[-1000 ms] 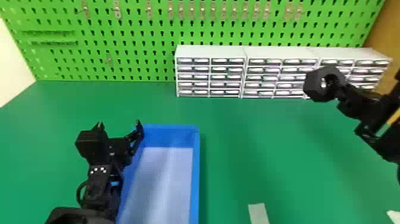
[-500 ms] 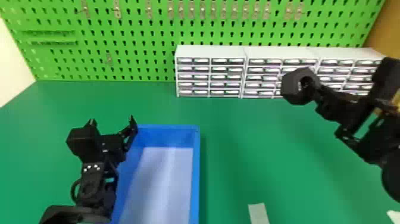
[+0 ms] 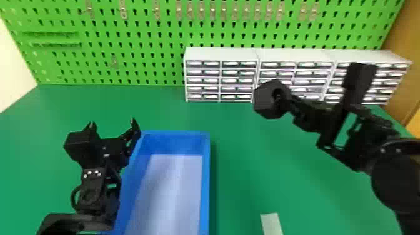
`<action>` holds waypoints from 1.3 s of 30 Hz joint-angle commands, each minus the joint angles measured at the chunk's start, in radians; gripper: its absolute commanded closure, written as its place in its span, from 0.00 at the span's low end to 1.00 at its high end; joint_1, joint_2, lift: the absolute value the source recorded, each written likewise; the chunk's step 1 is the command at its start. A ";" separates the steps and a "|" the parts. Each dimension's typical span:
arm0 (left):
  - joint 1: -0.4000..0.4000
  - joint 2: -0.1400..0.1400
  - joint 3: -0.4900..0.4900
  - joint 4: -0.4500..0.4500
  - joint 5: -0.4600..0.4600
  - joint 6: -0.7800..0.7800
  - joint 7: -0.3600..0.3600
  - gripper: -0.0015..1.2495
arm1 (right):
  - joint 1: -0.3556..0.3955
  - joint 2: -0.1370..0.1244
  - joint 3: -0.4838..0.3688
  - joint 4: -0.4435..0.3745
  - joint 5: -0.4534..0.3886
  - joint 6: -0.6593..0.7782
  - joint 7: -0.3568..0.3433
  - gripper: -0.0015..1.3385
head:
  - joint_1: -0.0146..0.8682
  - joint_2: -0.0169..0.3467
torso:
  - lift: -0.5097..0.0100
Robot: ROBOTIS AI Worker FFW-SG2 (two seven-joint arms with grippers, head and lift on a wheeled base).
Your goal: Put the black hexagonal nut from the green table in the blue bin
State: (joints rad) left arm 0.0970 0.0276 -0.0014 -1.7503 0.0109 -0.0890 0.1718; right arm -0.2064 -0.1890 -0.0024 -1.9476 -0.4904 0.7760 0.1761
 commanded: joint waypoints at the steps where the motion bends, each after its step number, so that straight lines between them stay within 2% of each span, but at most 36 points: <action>1: 0.000 0.000 0.000 0.000 0.000 0.000 0.000 0.20 | -0.016 -0.007 0.065 0.013 -0.016 0.009 0.000 0.87 | 0.76 0.20 | 0.80; 15: 0.000 0.000 0.004 -0.003 0.000 0.000 0.001 0.21 | -0.074 -0.024 0.240 0.072 -0.080 0.014 0.002 0.87 | 0.76 0.20 | 0.80; 28: 0.000 0.000 0.004 -0.005 0.000 0.000 0.000 0.21 | -0.123 -0.033 0.372 0.118 -0.126 0.012 0.002 0.87 | 0.76 0.20 | 0.80; 33: -0.002 0.000 0.007 -0.005 0.000 0.000 0.000 0.21 | -0.148 -0.046 0.426 0.133 -0.155 0.009 0.002 0.87 | 0.76 0.20 | 0.80; 39: -0.005 0.000 0.007 -0.005 0.000 0.000 0.001 0.21 | -0.160 -0.047 0.464 0.148 -0.174 0.009 0.002 0.87 | 0.76 0.20 | 0.80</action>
State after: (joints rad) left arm 0.0944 0.0276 0.0061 -1.7549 0.0108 -0.0890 0.1718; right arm -0.3587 -0.2356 0.4369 -1.8090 -0.6524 0.7855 0.1779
